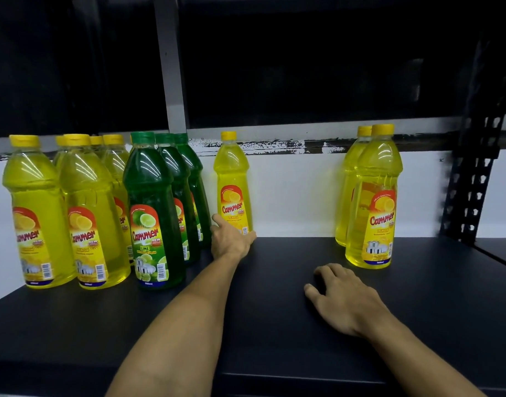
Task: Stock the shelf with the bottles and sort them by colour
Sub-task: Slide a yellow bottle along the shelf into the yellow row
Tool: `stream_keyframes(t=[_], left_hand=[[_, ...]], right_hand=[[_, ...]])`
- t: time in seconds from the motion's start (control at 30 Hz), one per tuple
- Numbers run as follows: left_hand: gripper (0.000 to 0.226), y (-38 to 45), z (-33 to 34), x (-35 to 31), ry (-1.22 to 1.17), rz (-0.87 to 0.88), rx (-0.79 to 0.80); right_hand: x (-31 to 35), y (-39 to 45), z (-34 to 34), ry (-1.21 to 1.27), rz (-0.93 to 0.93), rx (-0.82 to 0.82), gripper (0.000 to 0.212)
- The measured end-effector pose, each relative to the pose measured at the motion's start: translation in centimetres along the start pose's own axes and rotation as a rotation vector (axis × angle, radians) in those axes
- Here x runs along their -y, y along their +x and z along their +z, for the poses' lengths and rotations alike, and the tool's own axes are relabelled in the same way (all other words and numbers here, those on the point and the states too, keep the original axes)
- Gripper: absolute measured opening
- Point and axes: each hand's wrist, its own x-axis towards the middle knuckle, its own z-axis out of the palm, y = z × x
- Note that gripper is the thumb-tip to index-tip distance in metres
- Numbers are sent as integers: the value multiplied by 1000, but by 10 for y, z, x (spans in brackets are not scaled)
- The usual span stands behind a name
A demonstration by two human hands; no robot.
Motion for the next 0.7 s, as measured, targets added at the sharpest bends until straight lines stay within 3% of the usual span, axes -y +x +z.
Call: stream_keyframes(t=[0.27,0.43,0.57,0.7], left_hand=[[102,-14,-6,4,-16,-28,64],[89,-43,-20,9,123,30,86],[73,-73,-45,18,310,155,227],[72,-95,-77,36,394,302,396]], right_hand=[[-1,4,0,-4,9,-6,54],[1,3,-3,-3,16,-13,53],[0,0,-4,6,18,-5,53],[-1,-3,-4,30,11,-12,53]])
